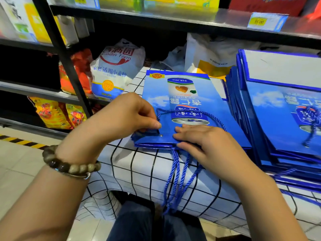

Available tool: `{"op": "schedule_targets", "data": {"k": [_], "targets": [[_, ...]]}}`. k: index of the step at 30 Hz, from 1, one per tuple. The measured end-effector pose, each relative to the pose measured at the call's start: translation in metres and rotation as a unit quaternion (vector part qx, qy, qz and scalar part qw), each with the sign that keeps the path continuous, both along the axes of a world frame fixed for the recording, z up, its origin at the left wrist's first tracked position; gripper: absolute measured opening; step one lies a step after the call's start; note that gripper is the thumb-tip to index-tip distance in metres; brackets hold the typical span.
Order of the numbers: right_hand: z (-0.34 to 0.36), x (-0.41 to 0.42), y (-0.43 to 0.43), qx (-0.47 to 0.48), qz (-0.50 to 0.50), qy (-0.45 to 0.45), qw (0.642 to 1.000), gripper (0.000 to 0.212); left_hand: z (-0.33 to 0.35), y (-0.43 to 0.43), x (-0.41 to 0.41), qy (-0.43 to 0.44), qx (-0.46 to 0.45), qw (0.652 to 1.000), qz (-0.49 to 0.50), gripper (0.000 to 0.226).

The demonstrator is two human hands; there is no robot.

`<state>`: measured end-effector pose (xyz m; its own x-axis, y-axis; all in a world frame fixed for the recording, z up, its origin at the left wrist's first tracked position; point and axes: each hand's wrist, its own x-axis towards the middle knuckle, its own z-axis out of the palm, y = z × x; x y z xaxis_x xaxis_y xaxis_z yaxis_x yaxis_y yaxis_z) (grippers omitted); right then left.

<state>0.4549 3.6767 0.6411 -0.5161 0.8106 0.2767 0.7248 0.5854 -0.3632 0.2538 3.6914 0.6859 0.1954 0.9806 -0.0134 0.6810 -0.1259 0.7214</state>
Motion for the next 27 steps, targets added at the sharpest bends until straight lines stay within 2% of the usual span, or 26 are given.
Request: {"op": "schedule_targets", "data": {"k": [3, 10, 15, 19, 21, 24, 27], "targets": [[-0.005, 0.0, 0.0, 0.022, 0.011, 0.01, 1.0, 0.043, -0.004, 0.002, 0.003, 0.035, 0.022, 0.999, -0.007, 0.02], [-0.003, 0.001, -0.001, 0.055, 0.019, 0.04, 0.998, 0.038, -0.005, 0.004, 0.006, 0.079, 0.048, 0.995, -0.025, 0.018], [-0.001, -0.006, -0.001, 0.164, -0.029, 0.034, 0.985, 0.031, -0.005, 0.005, 0.008, 0.094, 0.015, 0.993, -0.07, 0.02], [-0.002, -0.012, 0.001, 0.213, -0.073, 0.075, 0.971, 0.029, -0.001, 0.0, 0.0, 0.111, 0.015, 0.988, -0.111, 0.056], [-0.006, -0.014, 0.002, 0.231, -0.091, 0.078, 0.965, 0.028, -0.002, -0.004, -0.002, 0.145, 0.04, 0.982, -0.119, 0.044], [-0.012, -0.018, 0.003, 0.244, -0.084, 0.107, 0.96, 0.021, -0.011, -0.003, 0.004, 0.243, 0.093, 0.961, -0.092, 0.042], [-0.014, -0.021, 0.008, 0.257, -0.027, 0.05, 0.965, 0.013, -0.014, 0.003, 0.007, 0.21, 0.087, 0.971, -0.07, 0.036]]}}
